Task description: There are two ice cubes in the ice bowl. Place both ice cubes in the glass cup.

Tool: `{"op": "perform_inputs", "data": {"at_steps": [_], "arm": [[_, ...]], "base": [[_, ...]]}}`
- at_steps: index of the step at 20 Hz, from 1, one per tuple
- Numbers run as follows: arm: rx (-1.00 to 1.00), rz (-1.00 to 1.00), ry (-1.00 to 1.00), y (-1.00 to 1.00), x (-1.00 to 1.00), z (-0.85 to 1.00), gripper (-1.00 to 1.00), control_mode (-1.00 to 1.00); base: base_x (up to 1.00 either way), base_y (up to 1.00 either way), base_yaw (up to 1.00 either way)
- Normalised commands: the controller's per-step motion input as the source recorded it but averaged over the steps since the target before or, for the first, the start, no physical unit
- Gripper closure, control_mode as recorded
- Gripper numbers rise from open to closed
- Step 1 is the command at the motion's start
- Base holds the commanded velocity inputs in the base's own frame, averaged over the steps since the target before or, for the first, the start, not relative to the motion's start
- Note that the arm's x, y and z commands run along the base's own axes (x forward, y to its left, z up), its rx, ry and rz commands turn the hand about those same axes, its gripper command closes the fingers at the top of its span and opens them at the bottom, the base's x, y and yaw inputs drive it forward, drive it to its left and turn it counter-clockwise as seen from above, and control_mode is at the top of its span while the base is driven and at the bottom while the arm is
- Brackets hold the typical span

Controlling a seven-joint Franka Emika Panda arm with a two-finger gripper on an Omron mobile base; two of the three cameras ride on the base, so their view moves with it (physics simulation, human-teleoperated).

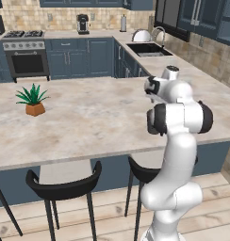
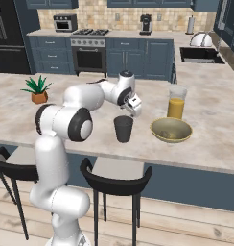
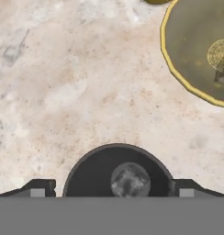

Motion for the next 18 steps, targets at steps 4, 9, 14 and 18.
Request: {"op": "perform_inputs", "data": {"at_steps": [4,9,14,18], "arm": [[0.03,0.03,-0.05,-0.83,-0.46,0.04,-1.0,-1.0],[0.08,0.01,0.0,-0.86,-0.32,0.0,-1.0,-1.0],[0.11,0.0,0.0,-0.78,-0.09,0.1,-1.0,-1.0],[0.13,0.0,0.02,-0.6,0.0,0.06,-1.0,-1.0]], "base": [[0.0,0.0,0.0],[0.0,0.0,0.0],[0.0,0.0,0.0],[0.0,0.0,0.0]]}}
